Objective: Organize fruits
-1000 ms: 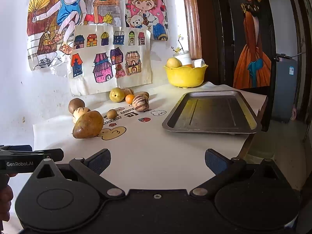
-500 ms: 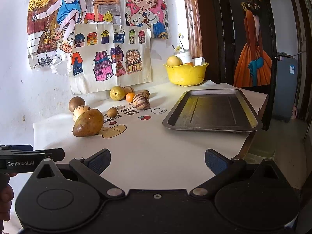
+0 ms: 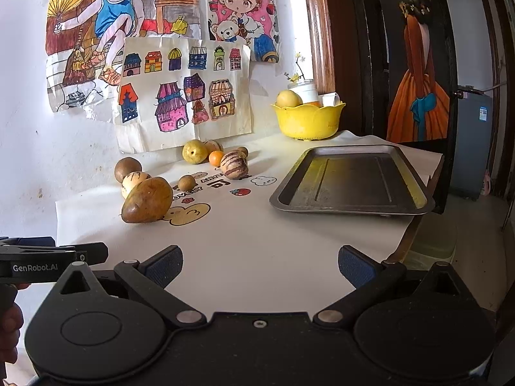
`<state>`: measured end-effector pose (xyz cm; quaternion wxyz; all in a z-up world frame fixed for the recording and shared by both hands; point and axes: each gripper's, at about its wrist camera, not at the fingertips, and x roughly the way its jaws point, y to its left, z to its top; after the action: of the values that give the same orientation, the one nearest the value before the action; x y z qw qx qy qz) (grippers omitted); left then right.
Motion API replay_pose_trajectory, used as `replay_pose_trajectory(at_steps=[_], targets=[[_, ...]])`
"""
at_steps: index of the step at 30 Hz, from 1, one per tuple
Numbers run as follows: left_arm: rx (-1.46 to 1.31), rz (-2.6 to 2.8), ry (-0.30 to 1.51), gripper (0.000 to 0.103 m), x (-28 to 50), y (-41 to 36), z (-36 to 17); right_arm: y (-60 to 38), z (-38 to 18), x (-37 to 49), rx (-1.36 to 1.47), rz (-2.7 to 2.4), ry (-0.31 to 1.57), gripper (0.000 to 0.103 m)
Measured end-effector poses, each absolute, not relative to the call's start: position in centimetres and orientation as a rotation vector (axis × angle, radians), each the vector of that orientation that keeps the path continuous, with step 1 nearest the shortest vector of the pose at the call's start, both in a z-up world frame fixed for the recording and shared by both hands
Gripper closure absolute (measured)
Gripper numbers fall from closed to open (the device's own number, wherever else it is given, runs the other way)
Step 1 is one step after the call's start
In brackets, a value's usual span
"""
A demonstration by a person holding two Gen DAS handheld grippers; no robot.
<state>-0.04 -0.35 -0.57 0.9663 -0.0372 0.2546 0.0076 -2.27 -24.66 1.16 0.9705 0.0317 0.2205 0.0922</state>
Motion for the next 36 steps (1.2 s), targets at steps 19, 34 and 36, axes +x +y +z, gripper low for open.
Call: replay_pose_trajectory(at_steps=[19, 34, 36], targets=[[-0.078, 0.016, 0.521, 0.0, -0.1, -0.3, -0.8, -24.6, 1.1, -2.3, 0.064, 0.186, 0.448, 0.0], [-0.091, 0.036, 0.511, 0.0, 1.3, 1.6, 0.5, -24.4, 1.1, -1.0, 0.058, 0.235, 0.493, 0.0], [-0.105, 0.014, 0.52, 0.0, 1.7, 2.0, 0.6, -24.4, 1.0, -0.6, 0.061, 0.25, 0.507, 0.0]])
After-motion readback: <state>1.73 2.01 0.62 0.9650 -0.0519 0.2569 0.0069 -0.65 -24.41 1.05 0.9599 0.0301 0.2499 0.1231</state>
